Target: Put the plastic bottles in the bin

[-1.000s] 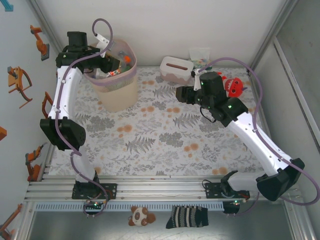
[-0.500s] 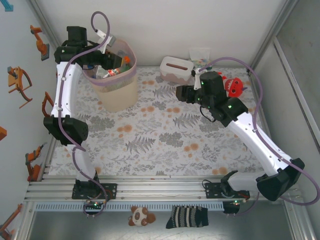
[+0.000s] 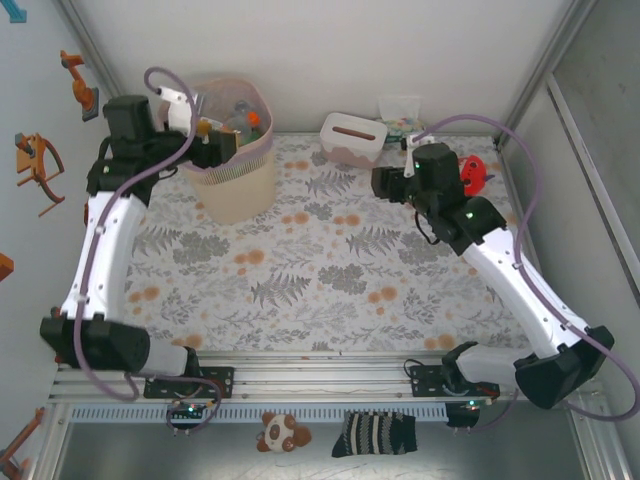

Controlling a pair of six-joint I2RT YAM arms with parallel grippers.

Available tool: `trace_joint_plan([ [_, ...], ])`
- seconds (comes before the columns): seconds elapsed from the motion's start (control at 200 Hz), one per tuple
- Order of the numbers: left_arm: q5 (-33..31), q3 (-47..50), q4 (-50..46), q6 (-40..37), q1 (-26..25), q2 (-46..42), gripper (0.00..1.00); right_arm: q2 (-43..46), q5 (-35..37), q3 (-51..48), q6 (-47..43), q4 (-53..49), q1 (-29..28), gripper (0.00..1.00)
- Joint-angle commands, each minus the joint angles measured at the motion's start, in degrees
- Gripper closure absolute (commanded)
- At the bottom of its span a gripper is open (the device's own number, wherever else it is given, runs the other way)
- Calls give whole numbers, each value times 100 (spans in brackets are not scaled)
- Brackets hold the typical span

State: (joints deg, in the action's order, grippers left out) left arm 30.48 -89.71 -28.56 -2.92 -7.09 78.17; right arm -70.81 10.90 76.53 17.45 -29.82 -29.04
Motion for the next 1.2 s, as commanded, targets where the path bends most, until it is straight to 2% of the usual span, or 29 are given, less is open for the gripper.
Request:
trace_joint_plan([
  [0.0, -891, 752, 893, 560, -3, -515, 16, 170, 315, -252, -128, -111, 387, 21],
  [0.085, -1402, 1362, 881, 616, -3, -962, 12, 259, 300, -429, -110, -103, 667, 9],
  [0.1, -1495, 1455, 861, 621, -7, -1013, 12, 274, 315, -453, -115, -103, 716, 2],
  [0.115, -1597, 1551, 835, 630, -3, -1099, 12, 298, 308, -493, -133, -103, 758, 1],
  [0.25, -2422, 2446, 764, 921, -3, -1710, 8, 447, 577, -835, -135, -32, 1193, 1],
  [0.33, -2808, 3038, 858, 1147, 2, -2122, 0, 463, 803, -1025, -185, 22, 1354, 3],
  [0.366, -2961, 3264, 902, 1207, 4, -2271, 4, 463, 859, -1109, -211, 73, 1404, 5],
  [0.531, -3727, 4093, 912, 1467, 32, -2559, 4, 392, 1380, -1907, -225, 840, 1607, 6],
  [0.661, -4470, 4884, 1618, 1748, 40, -2675, 4, 90, 1434, -2634, -318, 1788, 1864, 5],
  [0.736, -4637, 5332, 2217, 1680, 41, -2581, 4, -155, 1346, -3069, -427, 2571, 1995, 5],
  [0.876, -4814, 5879, 3122, 1467, 41, -2097, 4, -773, 1666, -3816, -775, 4373, 2025, 3],
  [1.001, -4582, 6178, 4068, 1234, 154, -1461, 4, -1209, 1952, -3625, -1173, 4469, 2025, 4],
  [1.077, -4593, 6306, 4740, 935, 171, -1007, 4, -1209, 1967, -4075, -1658, 5491, 2038, 3],
  [1.197, -4520, 6604, 6226, 578, 244, -368, 4, -1279, 1459, -4560, -1457, 6179, 2359, 3],
])
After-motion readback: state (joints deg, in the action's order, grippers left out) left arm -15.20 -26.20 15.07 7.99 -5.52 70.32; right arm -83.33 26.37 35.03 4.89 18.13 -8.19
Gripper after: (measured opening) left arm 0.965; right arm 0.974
